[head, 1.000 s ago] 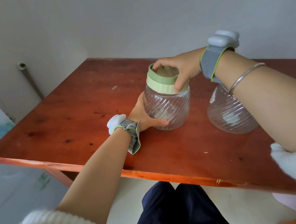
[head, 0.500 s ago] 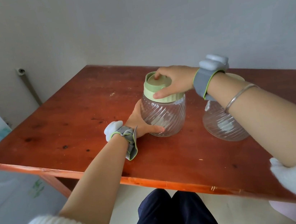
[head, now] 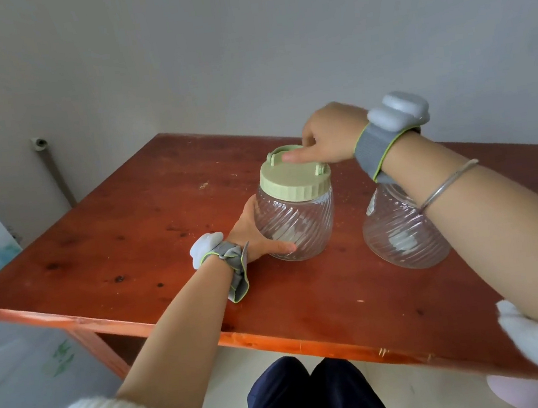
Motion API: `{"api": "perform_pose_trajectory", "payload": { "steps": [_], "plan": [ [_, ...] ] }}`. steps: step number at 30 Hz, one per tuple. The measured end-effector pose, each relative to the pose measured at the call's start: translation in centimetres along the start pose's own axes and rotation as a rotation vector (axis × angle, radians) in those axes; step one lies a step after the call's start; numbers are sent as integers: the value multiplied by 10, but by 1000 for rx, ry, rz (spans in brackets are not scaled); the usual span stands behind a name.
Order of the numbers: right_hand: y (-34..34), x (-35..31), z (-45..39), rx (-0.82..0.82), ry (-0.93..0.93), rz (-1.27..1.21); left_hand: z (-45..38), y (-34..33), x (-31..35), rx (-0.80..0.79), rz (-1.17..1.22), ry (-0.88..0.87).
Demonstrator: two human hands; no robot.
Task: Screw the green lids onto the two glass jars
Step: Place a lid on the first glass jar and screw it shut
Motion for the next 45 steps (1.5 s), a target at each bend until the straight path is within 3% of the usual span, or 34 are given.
{"api": "perform_pose_trajectory", "payload": {
  "steps": [2, 7, 13, 18, 21, 23, 25, 28, 31, 40, 43, 45],
  "plan": [
    [6, -10, -6, 104, 68, -17, 0, 1, -1, 2, -8, 4],
    [-28, -43, -13, -112, 219, -96, 0, 1, -4, 8, -8, 10],
    [-28, -14, -15, -147, -19, 0, -1, 1, -2, 21, 8, 1],
    [-25, 5, -11, -122, -67, 40, -3, 2, -7, 15, 14, 16],
    [-9, 14, -11, 19, -81, 27, -3, 0, -5, 6, 7, 22],
    [-8, 2, -16, 52, 46, -154, -2, 0, -3, 5, 13, 18],
    [-16, -23, -12, -59, 216, -314, 0, -1, 0, -3, 14, 10],
    [-38, -45, -15, -207, 303, -265, 3, -1, -1, -7, -2, 25],
    [-34, -42, -24, -151, 226, -210, 1, -1, 1, -4, -10, 23],
    [-39, 12, -26, -208, -138, -51, -1, 0, -7, 3, -26, 42],
    [-27, -1, -24, -89, 44, -119, -2, 3, -6, 10, -37, 46],
    [-25, -26, -12, -124, 239, -275, -2, 2, -6, 7, -34, 42]
  ]
}}
Point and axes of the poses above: each hand's wrist, its own z-axis away from the middle knuckle, its own y-axis out of the back of the hand, x = y × z, the point moved 10 cm from there along -z, towards the middle knuckle, and after that the axes turned 10 degrees about z, right-handed, at the moved point
